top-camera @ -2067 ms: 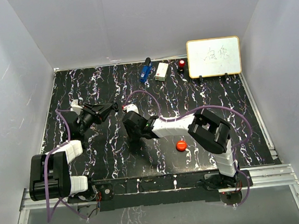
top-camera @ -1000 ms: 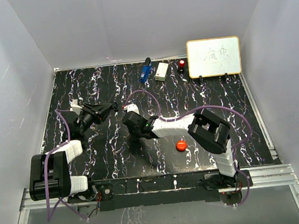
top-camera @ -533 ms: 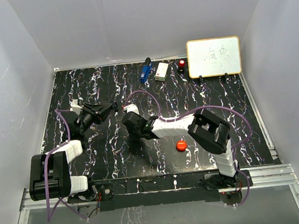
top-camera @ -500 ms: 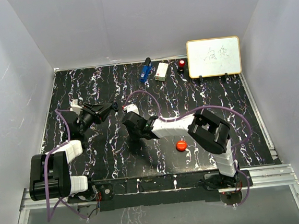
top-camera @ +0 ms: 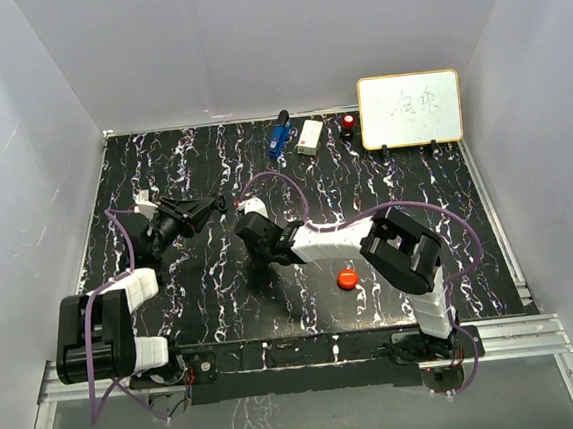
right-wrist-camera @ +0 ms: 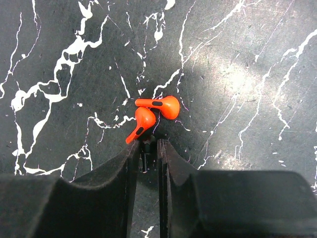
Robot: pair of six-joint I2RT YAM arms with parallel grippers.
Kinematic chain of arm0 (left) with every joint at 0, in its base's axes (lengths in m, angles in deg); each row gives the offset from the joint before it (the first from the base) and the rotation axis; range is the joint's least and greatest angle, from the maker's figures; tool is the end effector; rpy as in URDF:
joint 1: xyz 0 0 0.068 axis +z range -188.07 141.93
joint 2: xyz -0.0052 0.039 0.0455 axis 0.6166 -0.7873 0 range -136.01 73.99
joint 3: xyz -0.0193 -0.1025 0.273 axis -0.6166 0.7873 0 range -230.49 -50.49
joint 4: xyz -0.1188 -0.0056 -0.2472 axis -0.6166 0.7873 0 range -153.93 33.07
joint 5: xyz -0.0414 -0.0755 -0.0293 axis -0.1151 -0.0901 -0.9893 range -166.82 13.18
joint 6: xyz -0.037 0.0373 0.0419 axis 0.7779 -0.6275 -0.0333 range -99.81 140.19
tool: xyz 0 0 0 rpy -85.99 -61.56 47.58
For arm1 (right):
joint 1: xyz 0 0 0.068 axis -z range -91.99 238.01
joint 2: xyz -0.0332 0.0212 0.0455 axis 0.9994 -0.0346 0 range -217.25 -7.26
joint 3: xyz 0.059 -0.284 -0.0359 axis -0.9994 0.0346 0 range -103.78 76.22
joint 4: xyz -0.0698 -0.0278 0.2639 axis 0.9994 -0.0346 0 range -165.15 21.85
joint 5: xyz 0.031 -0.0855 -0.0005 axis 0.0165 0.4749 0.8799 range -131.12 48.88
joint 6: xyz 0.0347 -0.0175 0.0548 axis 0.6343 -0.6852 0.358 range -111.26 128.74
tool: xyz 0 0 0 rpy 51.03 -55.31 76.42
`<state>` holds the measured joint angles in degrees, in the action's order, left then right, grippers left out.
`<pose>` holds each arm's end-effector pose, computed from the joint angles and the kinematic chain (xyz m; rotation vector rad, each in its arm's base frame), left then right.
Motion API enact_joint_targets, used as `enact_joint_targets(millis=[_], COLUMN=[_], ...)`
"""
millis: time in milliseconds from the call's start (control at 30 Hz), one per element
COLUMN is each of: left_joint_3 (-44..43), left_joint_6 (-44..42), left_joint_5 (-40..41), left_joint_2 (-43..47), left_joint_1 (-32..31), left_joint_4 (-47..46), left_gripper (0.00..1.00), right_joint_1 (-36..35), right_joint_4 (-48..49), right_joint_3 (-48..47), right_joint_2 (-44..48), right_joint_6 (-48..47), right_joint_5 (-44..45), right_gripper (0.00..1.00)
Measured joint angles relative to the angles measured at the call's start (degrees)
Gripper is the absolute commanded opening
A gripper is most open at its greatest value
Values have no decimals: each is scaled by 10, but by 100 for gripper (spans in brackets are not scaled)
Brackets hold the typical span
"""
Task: Insert the wireless bluetooth earbuds into the charging case
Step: Pick up the earbud from the center of the board.
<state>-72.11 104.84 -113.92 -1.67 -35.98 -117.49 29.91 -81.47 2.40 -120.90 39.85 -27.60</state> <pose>0.2678 -0.0225 0.2136 -0.7745 1.6638 -1.5785 0.2467 0.3727 0.1532 -0.4871 2.4525 0.3738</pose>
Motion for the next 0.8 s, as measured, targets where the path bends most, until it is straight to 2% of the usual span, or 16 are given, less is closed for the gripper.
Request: enact_joint_targets(millis=[333, 533, 800], left_joint_3=[0, 0, -2], left_joint_6=[0, 0, -9], left_joint_5=[0, -5, -22], left_joint_2=[0, 0, -15], left_joint_1=[0, 0, 0], left_joint_4=[0, 0, 4], left_gripper=[0, 0, 0], right_joint_1=[1, 1, 29], right_joint_4=[0, 13, 78], right_joint_3=[-1, 10, 107], right_joint_2=[0, 6, 122], right_joint_6=[-5, -12, -27], right_joint_5=[-2, 0, -4], right_gripper=[4, 2, 0])
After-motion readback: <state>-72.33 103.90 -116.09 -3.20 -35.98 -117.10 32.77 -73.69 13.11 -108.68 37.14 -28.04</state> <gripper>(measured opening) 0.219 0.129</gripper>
